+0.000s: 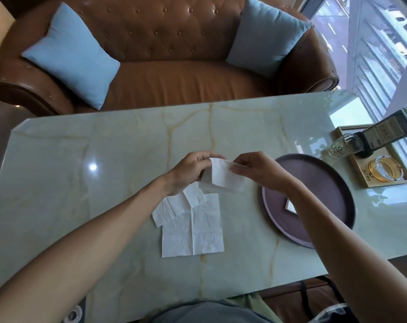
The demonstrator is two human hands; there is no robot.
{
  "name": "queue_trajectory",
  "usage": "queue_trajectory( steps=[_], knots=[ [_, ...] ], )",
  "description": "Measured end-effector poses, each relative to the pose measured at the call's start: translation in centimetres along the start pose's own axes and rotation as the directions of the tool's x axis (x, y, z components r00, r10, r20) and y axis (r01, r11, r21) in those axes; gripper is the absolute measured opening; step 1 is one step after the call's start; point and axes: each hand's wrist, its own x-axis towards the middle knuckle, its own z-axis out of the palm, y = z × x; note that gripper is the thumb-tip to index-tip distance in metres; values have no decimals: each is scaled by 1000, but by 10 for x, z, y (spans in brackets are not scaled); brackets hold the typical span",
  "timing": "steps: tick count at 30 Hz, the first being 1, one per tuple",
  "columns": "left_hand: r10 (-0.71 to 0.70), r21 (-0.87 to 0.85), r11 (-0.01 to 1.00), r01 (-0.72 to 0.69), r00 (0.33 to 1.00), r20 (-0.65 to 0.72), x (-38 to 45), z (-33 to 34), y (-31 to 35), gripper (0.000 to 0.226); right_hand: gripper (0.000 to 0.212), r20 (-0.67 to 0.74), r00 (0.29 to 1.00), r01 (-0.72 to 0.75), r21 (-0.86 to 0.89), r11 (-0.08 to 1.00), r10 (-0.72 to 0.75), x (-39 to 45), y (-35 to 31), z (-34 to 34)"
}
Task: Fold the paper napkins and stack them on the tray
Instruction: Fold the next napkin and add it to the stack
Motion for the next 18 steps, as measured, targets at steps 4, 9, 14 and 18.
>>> queue_trajectory(
  steps=[4, 9, 14, 18],
  knots=[
    [-10, -51, 999, 11, 1000, 14, -2, -6, 0, 46, 16, -32, 999, -13, 32, 999, 14, -2, 0, 0],
    [125, 243, 965, -98, 988, -96, 2, 0, -3, 28, 19, -51, 998, 23, -19, 1000, -24, -2, -7, -2],
    [158, 269, 955, -122, 981, -114, 3, 5, 2, 26, 22, -69, 996, 53, -20, 998, -54, -1, -14, -3],
    [153, 180, 976, -124, 976, -157, 2, -4, 1, 33, 18, -79, 997, 35, 105, 994, -27, -5, -5, -13]
  ],
)
